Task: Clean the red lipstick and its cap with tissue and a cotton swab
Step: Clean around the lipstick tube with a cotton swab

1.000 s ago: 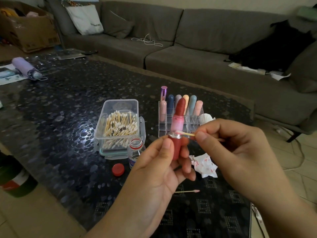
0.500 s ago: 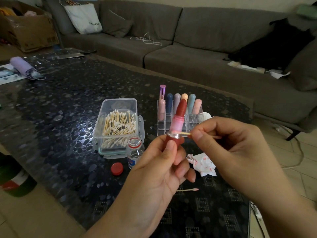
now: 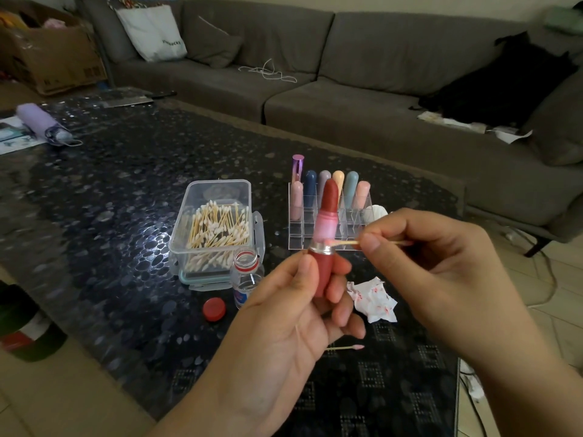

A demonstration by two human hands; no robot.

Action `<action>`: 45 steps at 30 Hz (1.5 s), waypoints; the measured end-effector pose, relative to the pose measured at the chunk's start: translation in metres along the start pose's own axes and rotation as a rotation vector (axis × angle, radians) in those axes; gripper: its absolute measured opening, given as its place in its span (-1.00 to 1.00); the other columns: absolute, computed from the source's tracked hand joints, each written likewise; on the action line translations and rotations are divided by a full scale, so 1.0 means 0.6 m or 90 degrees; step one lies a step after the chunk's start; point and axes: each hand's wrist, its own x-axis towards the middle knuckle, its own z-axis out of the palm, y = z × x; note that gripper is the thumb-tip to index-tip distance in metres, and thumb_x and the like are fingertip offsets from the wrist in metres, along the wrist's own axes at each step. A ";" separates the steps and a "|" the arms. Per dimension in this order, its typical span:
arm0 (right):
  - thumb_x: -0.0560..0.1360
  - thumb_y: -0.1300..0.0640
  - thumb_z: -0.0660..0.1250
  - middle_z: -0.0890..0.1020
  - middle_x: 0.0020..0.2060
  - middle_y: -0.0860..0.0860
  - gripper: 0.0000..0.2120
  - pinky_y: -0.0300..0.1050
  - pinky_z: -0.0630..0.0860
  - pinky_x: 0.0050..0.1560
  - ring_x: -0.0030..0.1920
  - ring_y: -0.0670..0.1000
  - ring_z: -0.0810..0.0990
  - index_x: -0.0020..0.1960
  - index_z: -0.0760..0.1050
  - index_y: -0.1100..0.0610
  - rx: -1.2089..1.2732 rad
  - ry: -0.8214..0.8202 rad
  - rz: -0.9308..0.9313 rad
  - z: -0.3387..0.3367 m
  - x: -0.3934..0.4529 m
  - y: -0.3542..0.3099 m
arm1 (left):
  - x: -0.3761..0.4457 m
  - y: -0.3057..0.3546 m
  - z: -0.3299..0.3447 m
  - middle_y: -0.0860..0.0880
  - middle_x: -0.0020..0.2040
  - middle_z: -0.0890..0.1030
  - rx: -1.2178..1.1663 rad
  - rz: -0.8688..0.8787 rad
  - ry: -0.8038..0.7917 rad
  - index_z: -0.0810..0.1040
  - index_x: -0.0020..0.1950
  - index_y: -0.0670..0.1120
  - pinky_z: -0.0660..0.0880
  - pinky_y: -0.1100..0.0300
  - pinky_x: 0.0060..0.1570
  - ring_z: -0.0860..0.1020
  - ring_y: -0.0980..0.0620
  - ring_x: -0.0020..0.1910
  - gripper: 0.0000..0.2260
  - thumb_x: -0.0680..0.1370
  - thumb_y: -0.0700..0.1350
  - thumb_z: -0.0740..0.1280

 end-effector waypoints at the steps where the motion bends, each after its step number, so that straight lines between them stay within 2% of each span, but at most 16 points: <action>1: 0.38 0.09 0.36 0.54 -0.41 0.19 -0.93 -0.35 0.36 -0.49 -0.49 -0.08 0.41 -0.23 0.59 0.07 0.006 0.001 0.005 -0.002 0.001 0.000 | 0.000 0.000 0.000 -0.02 -0.37 0.48 -0.009 -0.007 -0.001 0.60 -0.12 -0.17 0.49 0.19 -0.35 0.45 0.08 -0.42 -0.76 0.44 -0.01 0.28; 7: 0.38 0.05 0.37 0.53 -0.42 0.19 -0.92 -0.32 0.35 -0.48 -0.48 -0.05 0.39 -0.26 0.59 0.01 0.018 -0.029 -0.007 0.005 -0.001 0.000 | 0.004 -0.002 -0.002 0.01 -0.36 0.44 -0.073 -0.023 -0.058 0.55 0.05 -0.20 0.51 0.17 -0.30 0.42 0.11 -0.42 -0.67 0.40 -0.01 0.40; 11: 0.39 0.09 0.38 0.50 -0.42 0.19 -0.93 -0.39 0.31 -0.48 -0.50 -0.16 0.36 -0.27 0.58 0.05 0.024 -0.022 -0.003 0.002 0.000 0.000 | 0.004 -0.001 -0.001 0.01 -0.40 0.42 -0.067 -0.034 -0.046 0.54 -0.05 -0.14 0.50 0.17 -0.33 0.39 0.11 -0.46 -0.72 0.33 -0.05 0.48; 14: 0.39 0.11 0.34 0.47 -0.43 0.21 -0.92 -0.42 0.28 -0.50 -0.52 -0.16 0.34 -0.26 0.58 0.08 0.035 -0.023 0.017 -0.003 0.001 0.002 | 0.002 0.000 -0.002 0.00 -0.40 0.42 -0.080 -0.032 -0.052 0.50 -0.09 -0.11 0.50 0.16 -0.33 0.39 0.10 -0.47 -0.78 0.35 -0.10 0.46; 18: 0.39 0.12 0.36 0.56 -0.44 0.11 -0.93 -0.39 0.36 -0.47 -0.49 -0.15 0.43 -0.25 0.59 0.06 0.068 -0.030 0.021 -0.002 0.000 0.001 | 0.001 0.003 0.001 -0.03 -0.37 0.48 -0.080 -0.029 -0.062 0.54 -0.05 -0.15 0.52 0.13 -0.31 0.46 0.06 -0.43 -0.78 0.39 -0.08 0.43; 21: 0.41 0.16 0.35 0.66 -0.39 0.06 -0.93 -0.38 0.48 -0.42 -0.46 -0.14 0.57 -0.24 0.59 0.11 0.117 -0.055 0.015 0.004 0.000 -0.003 | 0.002 0.001 0.005 -0.05 -0.36 0.52 -0.037 -0.021 -0.015 0.59 -0.07 -0.19 0.53 0.15 -0.34 0.49 0.06 -0.41 -0.81 0.43 -0.09 0.34; 23: 0.39 0.14 0.35 0.62 -0.38 0.12 -0.93 -0.37 0.44 -0.43 -0.47 -0.12 0.51 -0.25 0.59 0.07 0.072 -0.042 0.016 0.003 0.002 0.001 | 0.001 0.000 0.003 -0.04 -0.37 0.49 -0.038 -0.017 0.001 0.60 -0.08 -0.20 0.52 0.16 -0.35 0.47 0.07 -0.43 -0.78 0.41 -0.08 0.29; 25: 0.38 0.11 0.35 0.52 -0.42 0.20 -0.92 -0.38 0.35 -0.48 -0.49 -0.12 0.40 -0.26 0.59 0.08 0.059 -0.022 0.032 -0.003 0.003 0.008 | 0.002 -0.001 -0.001 -0.02 -0.36 0.49 -0.055 -0.010 -0.019 0.59 -0.06 -0.21 0.52 0.16 -0.32 0.45 0.08 -0.42 -0.77 0.43 -0.05 0.36; 27: 0.37 0.10 0.35 0.48 -0.42 0.26 -0.91 -0.35 0.33 -0.48 -0.48 -0.06 0.37 -0.25 0.59 0.09 0.060 -0.012 0.046 -0.007 0.004 0.012 | 0.004 -0.002 -0.008 -0.01 -0.35 0.49 -0.063 -0.012 -0.034 0.59 -0.03 -0.21 0.51 0.17 -0.30 0.46 0.09 -0.41 -0.72 0.39 -0.02 0.41; 30: 0.37 0.10 0.37 0.50 -0.45 0.20 -0.93 -0.33 0.34 -0.47 -0.49 -0.05 0.37 -0.27 0.59 0.07 0.063 -0.023 0.029 0.000 0.003 0.013 | 0.007 -0.004 -0.009 0.00 -0.37 0.48 -0.064 -0.019 -0.038 0.59 -0.03 -0.18 0.51 0.17 -0.30 0.45 0.09 -0.42 -0.68 0.35 0.00 0.45; 33: 0.38 0.06 0.38 0.56 -0.40 0.17 -0.93 -0.28 0.41 -0.43 -0.45 0.06 0.44 -0.24 0.59 0.05 0.046 -0.034 0.007 0.006 0.002 0.010 | 0.008 -0.005 -0.005 0.00 -0.39 0.47 -0.063 -0.040 -0.036 0.58 -0.04 -0.12 0.51 0.17 -0.32 0.44 0.09 -0.44 -0.69 0.30 -0.02 0.49; 36: 0.38 0.12 0.35 0.47 -0.49 0.09 -0.91 -0.38 0.32 -0.47 -0.50 -0.14 0.36 -0.28 0.59 0.06 0.070 -0.032 0.026 0.002 0.003 0.012 | 0.005 -0.002 -0.005 0.00 -0.40 0.46 -0.069 -0.045 -0.039 0.54 -0.12 -0.06 0.51 0.16 -0.31 0.42 0.09 -0.46 -0.77 0.30 -0.06 0.50; 38: 0.38 0.13 0.34 0.44 -0.50 0.07 -0.90 -0.40 0.29 -0.49 -0.51 -0.15 0.32 -0.29 0.58 0.12 0.092 -0.023 0.047 -0.003 0.004 0.014 | 0.002 0.001 -0.006 -0.01 -0.39 0.46 -0.082 -0.043 -0.050 0.51 -0.12 -0.07 0.51 0.15 -0.30 0.42 0.07 -0.45 -0.79 0.34 -0.09 0.48; 41: 0.37 0.13 0.34 0.42 -0.50 0.15 -0.89 -0.36 0.29 -0.48 -0.48 -0.07 0.32 -0.28 0.58 0.15 0.096 -0.014 0.055 -0.004 0.004 0.016 | 0.002 0.005 -0.002 -0.04 -0.37 0.49 -0.079 -0.032 -0.042 0.51 -0.09 -0.12 0.51 0.15 -0.30 0.45 0.06 -0.43 -0.83 0.40 -0.10 0.41; 45: 0.39 0.11 0.36 0.58 -0.42 0.17 -0.91 -0.18 0.44 -0.40 -0.43 0.17 0.43 -0.27 0.59 0.08 0.082 -0.031 0.033 0.004 0.002 0.010 | 0.002 0.003 0.002 -0.05 -0.38 0.52 -0.031 -0.021 0.001 0.60 -0.12 -0.17 0.49 0.19 -0.35 0.46 0.07 -0.45 -0.79 0.41 -0.08 0.25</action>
